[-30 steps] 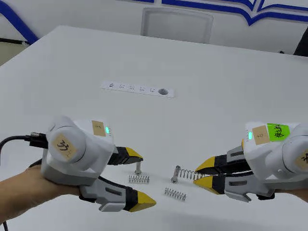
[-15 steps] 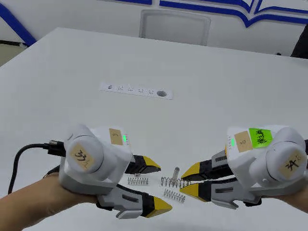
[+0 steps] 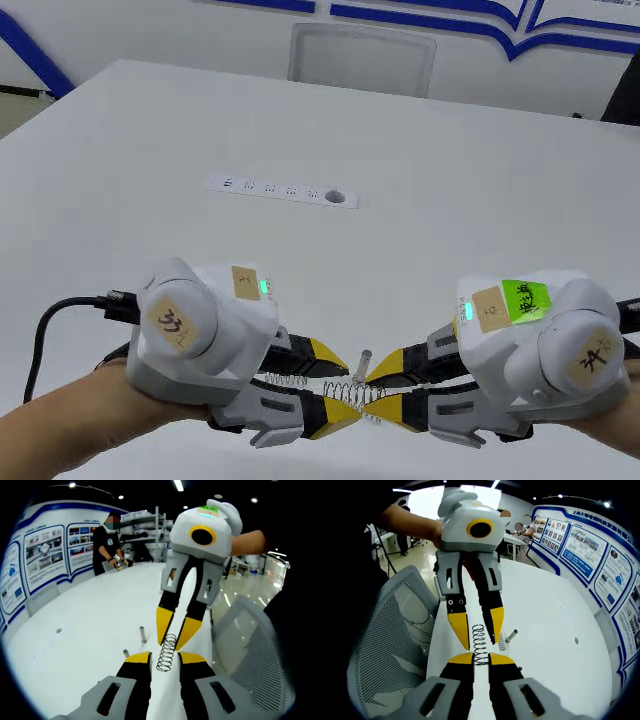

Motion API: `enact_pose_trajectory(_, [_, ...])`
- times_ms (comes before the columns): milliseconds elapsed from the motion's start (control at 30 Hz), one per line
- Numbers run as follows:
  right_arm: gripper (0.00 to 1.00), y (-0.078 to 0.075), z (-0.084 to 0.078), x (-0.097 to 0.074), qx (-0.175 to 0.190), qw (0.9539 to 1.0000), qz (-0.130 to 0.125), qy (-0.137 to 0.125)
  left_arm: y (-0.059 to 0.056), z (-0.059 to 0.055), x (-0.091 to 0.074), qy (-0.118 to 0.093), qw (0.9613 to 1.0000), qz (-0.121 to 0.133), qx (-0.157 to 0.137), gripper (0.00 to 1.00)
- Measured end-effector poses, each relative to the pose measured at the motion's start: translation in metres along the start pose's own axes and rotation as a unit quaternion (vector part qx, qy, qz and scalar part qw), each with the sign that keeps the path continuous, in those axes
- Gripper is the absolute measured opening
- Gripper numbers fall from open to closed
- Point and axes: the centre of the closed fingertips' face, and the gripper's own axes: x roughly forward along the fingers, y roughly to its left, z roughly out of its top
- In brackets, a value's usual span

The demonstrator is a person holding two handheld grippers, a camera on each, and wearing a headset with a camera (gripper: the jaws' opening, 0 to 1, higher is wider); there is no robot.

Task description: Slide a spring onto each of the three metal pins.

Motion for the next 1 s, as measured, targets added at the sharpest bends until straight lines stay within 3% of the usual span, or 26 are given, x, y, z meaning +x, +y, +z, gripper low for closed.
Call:
enact_pose_trajectory(300, [0.11,0.0006,-0.0006,-0.0002,0.001,1.0,-0.002,0.002,-0.0014,-0.0018,0.0011,0.007,1.0,-0.006,0.002,0.13])
enact_pose_trajectory(667, [0.11,-0.0008,-0.0012,-0.0028,-0.009,0.9999,-0.005,-0.002,-0.0042,-0.0003,0.0028,0.011,0.9987,-0.011,0.049,0.1])
enact_pose_trajectory(767, [0.12,0.0015,0.001,-0.0052,-0.027,0.9996,0.003,-0.01,-0.0074,0.0007,0.0014,0.009,0.9977,-0.018,0.064,0.1])
enact_pose_trajectory(1000, [0.12,0.0023,0.0027,-0.0071,-0.019,0.9996,0.008,-0.022,-0.0083,0.002,-0.0012,0.013,0.9963,-0.022,0.083,0.1])
